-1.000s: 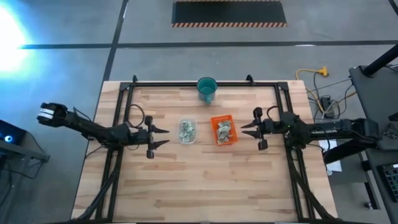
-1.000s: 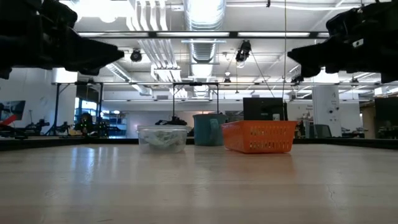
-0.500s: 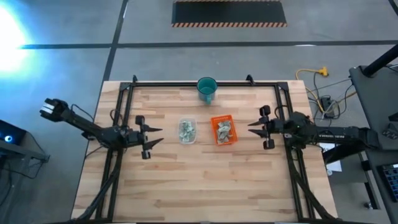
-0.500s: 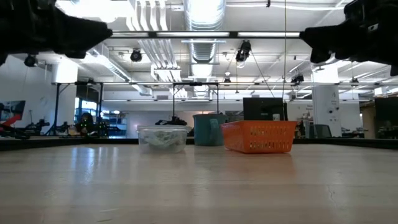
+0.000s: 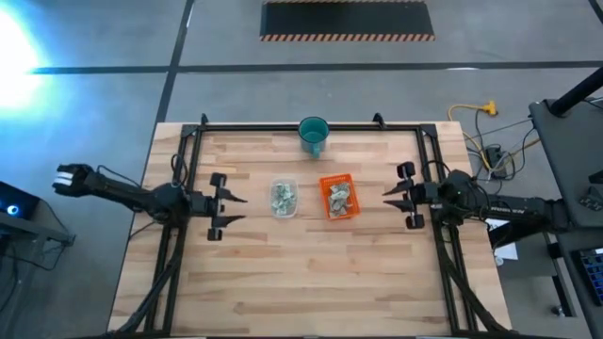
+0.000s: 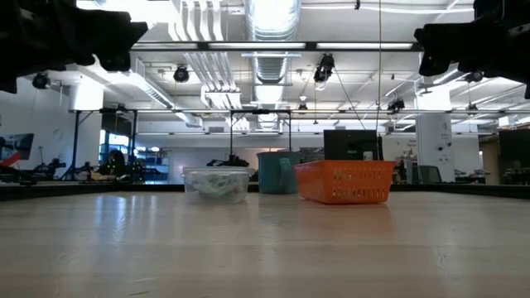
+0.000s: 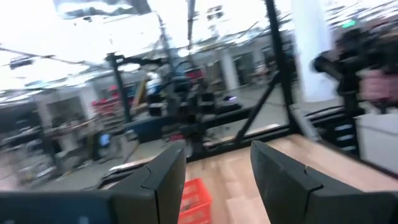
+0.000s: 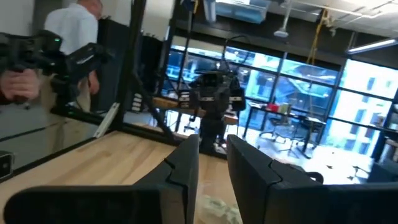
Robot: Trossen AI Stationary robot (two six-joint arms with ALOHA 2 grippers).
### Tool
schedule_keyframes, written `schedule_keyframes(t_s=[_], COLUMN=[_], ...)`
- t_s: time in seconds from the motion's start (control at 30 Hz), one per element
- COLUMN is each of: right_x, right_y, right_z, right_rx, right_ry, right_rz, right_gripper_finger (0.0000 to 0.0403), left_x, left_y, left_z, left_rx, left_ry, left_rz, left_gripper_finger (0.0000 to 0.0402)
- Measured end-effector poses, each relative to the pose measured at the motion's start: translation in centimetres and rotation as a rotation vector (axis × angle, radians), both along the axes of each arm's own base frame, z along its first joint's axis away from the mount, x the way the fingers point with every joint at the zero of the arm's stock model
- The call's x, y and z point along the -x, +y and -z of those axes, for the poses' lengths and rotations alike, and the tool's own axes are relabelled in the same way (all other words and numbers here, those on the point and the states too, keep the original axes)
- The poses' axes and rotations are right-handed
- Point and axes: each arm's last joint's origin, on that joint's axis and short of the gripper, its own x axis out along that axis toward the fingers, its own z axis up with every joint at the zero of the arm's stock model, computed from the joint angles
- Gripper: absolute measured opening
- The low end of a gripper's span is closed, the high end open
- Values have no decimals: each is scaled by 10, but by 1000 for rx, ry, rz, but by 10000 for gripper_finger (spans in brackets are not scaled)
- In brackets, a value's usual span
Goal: Pick and place items into bin
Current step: Return to Home Position
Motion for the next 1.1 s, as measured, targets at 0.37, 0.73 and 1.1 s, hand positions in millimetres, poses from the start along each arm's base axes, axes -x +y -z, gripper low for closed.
schedule_keyframes(t_s=[0.37, 0.73, 1.1], right_x=[7, 17, 18], right_y=[0, 2, 2], right_z=[2, 6, 7], right_rx=[3, 3, -8], right_ry=[21, 41, 56], right_rz=[8, 21, 16], right_gripper_finger=[70, 83, 73], left_x=[4, 24, 34], left_y=[14, 12, 11], left_z=[12, 10, 13], left_rx=[13, -9, -11], left_ry=[81, 63, 83], left_rz=[35, 70, 98], left_gripper_finger=[165, 165, 165])
